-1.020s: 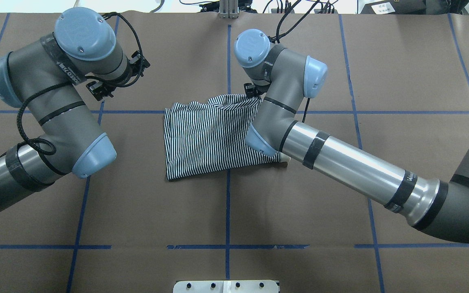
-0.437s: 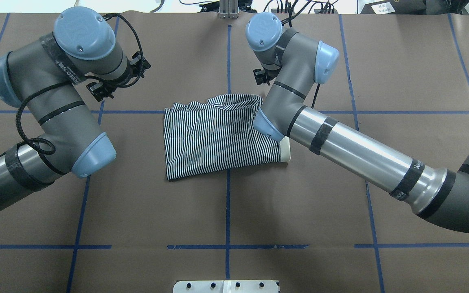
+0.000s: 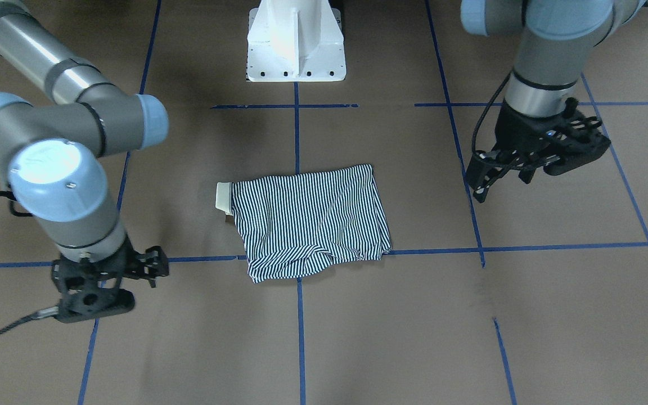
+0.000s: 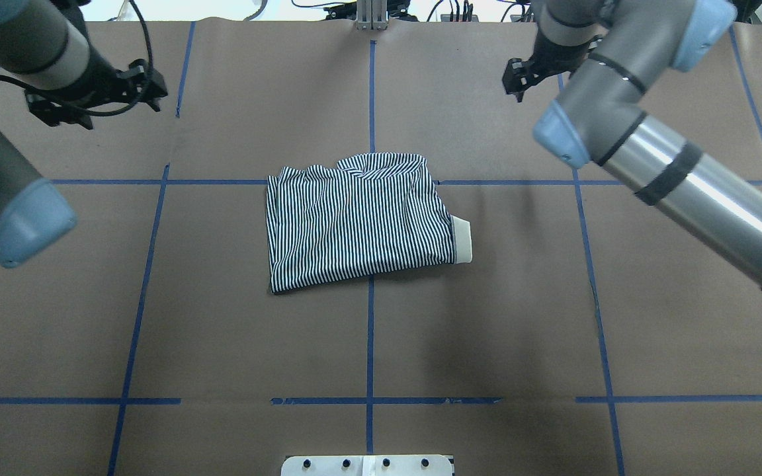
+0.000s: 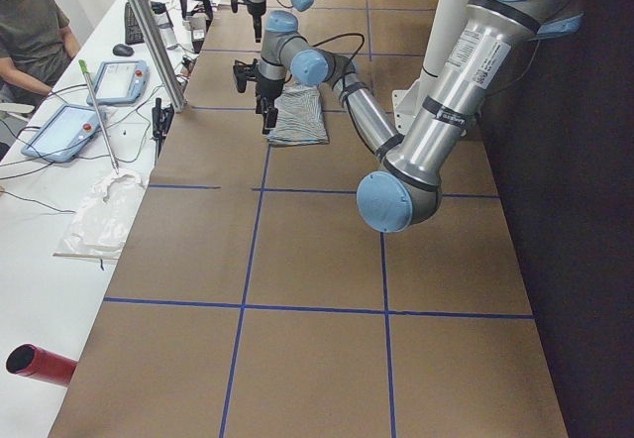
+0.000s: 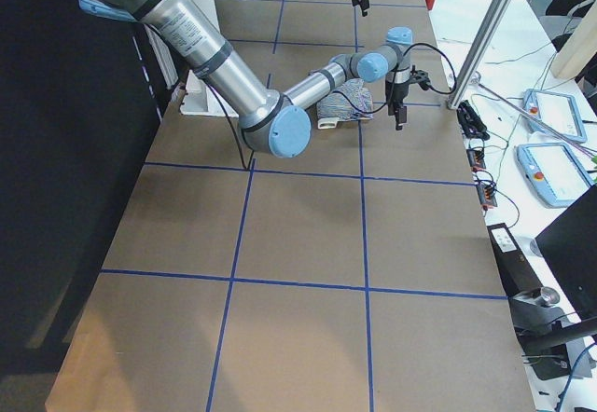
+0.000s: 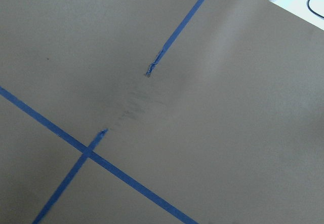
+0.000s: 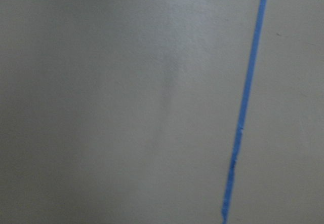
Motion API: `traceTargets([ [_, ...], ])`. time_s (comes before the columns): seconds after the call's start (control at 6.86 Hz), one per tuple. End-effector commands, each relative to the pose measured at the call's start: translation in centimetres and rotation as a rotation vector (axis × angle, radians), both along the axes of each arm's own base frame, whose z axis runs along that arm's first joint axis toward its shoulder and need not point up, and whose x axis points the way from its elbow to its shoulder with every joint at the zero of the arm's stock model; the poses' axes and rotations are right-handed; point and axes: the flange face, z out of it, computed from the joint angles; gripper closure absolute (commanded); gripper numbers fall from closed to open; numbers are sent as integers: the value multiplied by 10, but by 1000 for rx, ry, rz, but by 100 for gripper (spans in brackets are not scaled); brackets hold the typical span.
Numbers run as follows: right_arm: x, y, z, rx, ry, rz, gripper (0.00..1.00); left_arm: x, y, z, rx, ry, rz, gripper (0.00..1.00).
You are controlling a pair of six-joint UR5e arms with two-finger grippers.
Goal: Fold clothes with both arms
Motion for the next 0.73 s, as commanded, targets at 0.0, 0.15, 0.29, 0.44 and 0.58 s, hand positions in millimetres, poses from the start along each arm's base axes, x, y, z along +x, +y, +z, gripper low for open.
traceTargets([
  [0.0,160,37,61,-24,-29,-82,0,-115,-6,59,156,-112,228,0],
  [0.15,236,54,127,-36,-66,-137,0,-179,-8,100,230,-189,345,0],
  [0.29,292,73,180,-18,-81,-204,0,-236,-9,138,284,-265,445,0],
  [0.44,337,102,227,-34,-86,-204,0,-291,-9,173,315,-289,519,0],
  [0.58,366,127,258,-50,-96,-197,0,-318,-5,211,329,-270,603,0],
])
